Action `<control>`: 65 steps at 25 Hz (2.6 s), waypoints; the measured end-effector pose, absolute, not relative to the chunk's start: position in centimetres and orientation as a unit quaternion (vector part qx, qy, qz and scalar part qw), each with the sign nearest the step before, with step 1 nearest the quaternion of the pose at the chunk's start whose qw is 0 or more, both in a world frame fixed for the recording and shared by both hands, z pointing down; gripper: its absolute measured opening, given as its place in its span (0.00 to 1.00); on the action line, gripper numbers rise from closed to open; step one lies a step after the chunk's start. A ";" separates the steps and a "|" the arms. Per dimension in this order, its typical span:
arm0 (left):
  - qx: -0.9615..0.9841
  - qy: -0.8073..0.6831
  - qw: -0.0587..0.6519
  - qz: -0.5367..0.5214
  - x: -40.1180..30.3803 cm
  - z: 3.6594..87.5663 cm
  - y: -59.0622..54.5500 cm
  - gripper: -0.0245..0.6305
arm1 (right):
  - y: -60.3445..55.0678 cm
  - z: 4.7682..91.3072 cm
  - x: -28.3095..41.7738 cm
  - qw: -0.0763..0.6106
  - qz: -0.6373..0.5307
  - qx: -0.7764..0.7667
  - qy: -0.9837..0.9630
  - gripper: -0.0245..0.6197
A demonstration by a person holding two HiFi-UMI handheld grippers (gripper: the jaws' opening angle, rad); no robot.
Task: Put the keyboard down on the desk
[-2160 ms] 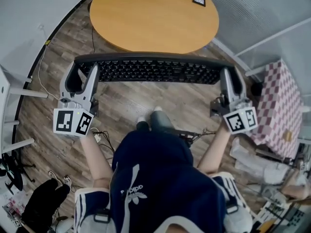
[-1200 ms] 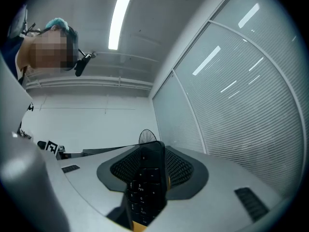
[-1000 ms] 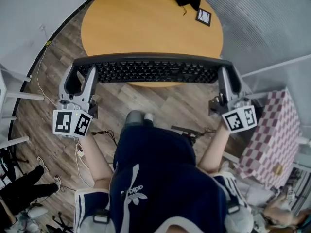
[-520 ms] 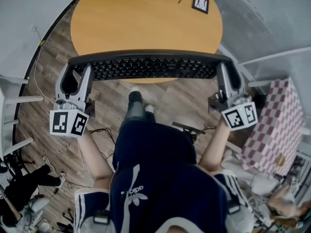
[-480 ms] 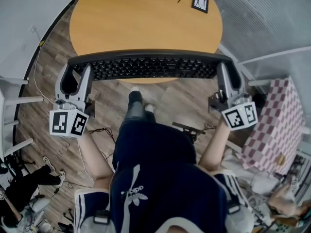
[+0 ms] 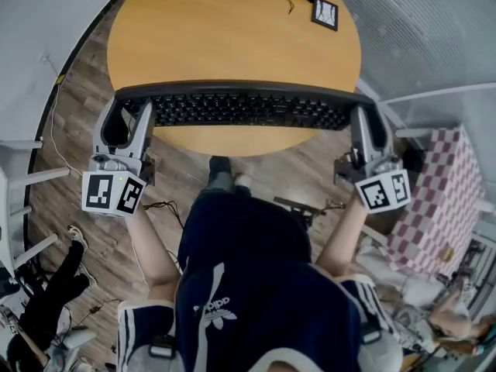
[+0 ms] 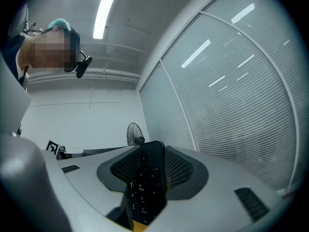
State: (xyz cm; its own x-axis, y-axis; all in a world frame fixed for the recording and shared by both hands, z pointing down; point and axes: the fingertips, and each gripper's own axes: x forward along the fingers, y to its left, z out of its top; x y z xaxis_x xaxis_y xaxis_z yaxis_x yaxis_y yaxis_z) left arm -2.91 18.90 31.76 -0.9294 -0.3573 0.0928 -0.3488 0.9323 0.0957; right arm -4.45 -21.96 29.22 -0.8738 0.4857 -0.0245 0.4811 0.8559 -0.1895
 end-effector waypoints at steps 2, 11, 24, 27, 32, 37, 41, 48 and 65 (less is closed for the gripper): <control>0.192 -0.979 0.055 -0.040 -5.7 31.8 20.0 0.42 | -20.8 28.9 -6.2 0.012 0.090 -0.238 -0.967 0.27; 0.223 -0.972 0.057 -0.041 -11.6 32.1 23.7 0.42 | -17.2 29.0 -9.7 0.016 0.092 -0.207 -0.974 0.27; 0.203 -0.976 0.058 -0.060 -12.9 33.2 27.8 0.42 | -13.0 28.7 -12.9 0.035 0.080 -0.221 -0.971 0.27; 0.193 -0.978 0.056 -0.059 -12.7 33.0 28.3 0.42 | -12.5 28.7 -13.5 0.035 0.075 -0.231 -0.970 0.27; 0.180 -0.981 0.057 -0.051 -12.3 32.7 28.3 0.42 | -12.6 29.4 -14.2 0.037 0.089 -0.244 -0.965 0.27; 0.178 -0.981 0.064 -0.044 -13.4 32.9 27.1 0.42 | -13.9 30.2 -15.4 0.040 0.095 -0.242 -0.965 0.27; 0.182 -0.980 0.064 -0.042 -14.3 32.9 25.6 0.42 | -15.3 30.3 -16.0 0.036 0.095 -0.235 -0.967 0.27; 0.191 -0.979 0.067 -0.040 -15.3 32.9 23.8 0.42 | -17.0 30.4 -16.2 0.034 0.096 -0.225 -0.969 0.27; 0.180 -0.975 0.122 -0.046 -18.9 37.3 22.0 0.42 | -18.8 34.6 -20.4 0.072 0.113 -0.228 -0.964 0.27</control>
